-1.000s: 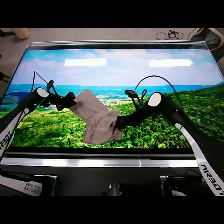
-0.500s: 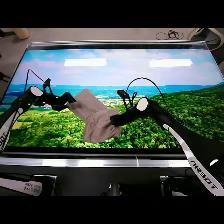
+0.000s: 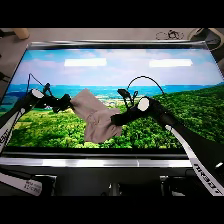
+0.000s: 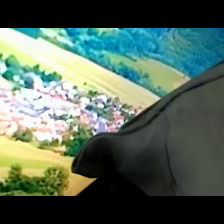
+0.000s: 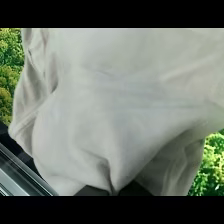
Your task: Fold the shirts.
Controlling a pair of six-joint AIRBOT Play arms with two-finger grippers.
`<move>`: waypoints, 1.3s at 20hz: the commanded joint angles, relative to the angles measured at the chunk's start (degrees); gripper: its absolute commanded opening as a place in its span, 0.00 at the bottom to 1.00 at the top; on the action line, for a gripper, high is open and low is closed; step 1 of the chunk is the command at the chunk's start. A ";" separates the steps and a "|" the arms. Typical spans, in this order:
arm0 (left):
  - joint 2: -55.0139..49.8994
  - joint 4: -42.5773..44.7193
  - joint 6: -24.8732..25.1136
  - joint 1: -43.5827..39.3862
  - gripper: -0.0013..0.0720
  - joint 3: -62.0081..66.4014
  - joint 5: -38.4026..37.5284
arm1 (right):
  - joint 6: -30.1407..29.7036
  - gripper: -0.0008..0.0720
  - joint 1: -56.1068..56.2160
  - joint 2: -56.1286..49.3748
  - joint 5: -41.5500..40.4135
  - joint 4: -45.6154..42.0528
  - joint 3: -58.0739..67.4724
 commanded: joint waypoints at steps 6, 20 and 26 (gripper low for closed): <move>28.70 1.92 15.98 1.75 0.05 14.95 5.14 | 9.03 0.04 0.02 21.35 1.84 -32.09 12.81; 55.82 19.34 1.09 2.12 0.05 3.52 -7.82 | 23.61 0.04 0.02 32.30 27.89 -38.42 4.33; 33.97 13.97 0.87 -5.42 0.34 -12.70 10.27 | 38.34 0.46 0.02 13.57 -16.31 -38.47 -8.04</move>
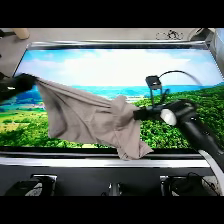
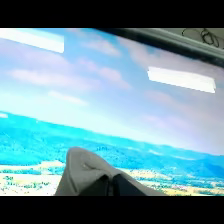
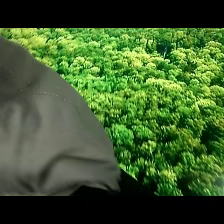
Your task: Fold the shirts.
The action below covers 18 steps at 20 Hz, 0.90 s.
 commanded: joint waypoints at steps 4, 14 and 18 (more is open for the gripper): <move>-16.68 3.56 1.77 1.07 0.99 5.81 -21.35 | 0.81 0.91 -3.74 -8.70 1.03 3.26 10.21; -13.16 0.98 8.24 11.54 0.97 -17.25 -31.50 | -25.49 0.93 -28.24 -7.67 29.44 35.95 -5.99; -16.00 -1.62 8.24 8.09 0.89 -19.32 -24.26 | -25.88 0.99 -22.43 -7.96 23.10 35.98 -9.11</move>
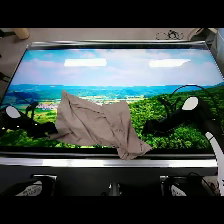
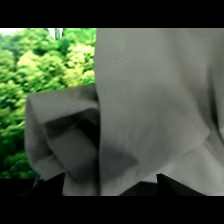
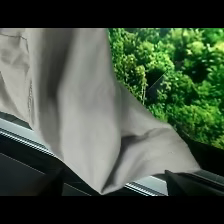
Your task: Fold the shirts.
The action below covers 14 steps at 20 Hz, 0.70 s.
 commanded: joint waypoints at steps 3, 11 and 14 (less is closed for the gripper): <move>-4.35 -2.62 0.59 -3.69 0.36 -2.51 5.88 | -1.84 0.99 8.46 -3.85 -7.89 2.32 -4.98; 8.66 -2.69 3.34 -3.69 0.05 9.03 3.69 | -4.02 0.04 17.16 -11.93 -9.09 6.88 0.42; 17.77 -2.60 0.28 -2.91 0.05 26.97 7.08 | -4.52 0.04 10.36 -1.07 -3.30 6.16 17.81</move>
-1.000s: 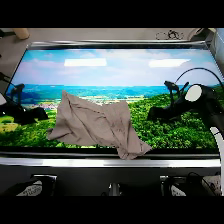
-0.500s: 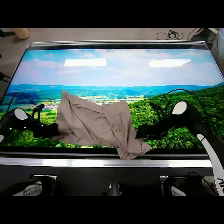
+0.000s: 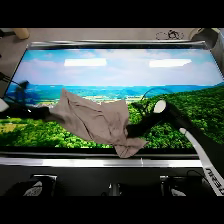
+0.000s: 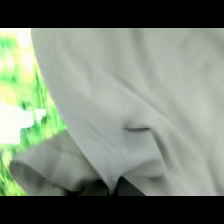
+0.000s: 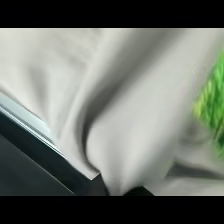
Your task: Fold the shirts.
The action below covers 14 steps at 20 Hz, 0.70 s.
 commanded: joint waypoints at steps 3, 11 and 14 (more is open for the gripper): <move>13.25 1.05 -5.29 3.63 0.05 36.06 6.43 | -0.07 0.04 -12.96 20.37 -6.21 -2.25 32.94; 19.34 2.19 -9.53 4.76 0.05 47.10 -1.27 | 16.81 0.04 -15.67 38.45 -5.53 -22.84 41.29; 19.37 2.14 -9.44 4.76 0.05 37.24 -6.64 | 16.63 0.04 -15.67 32.65 15.15 -29.59 40.19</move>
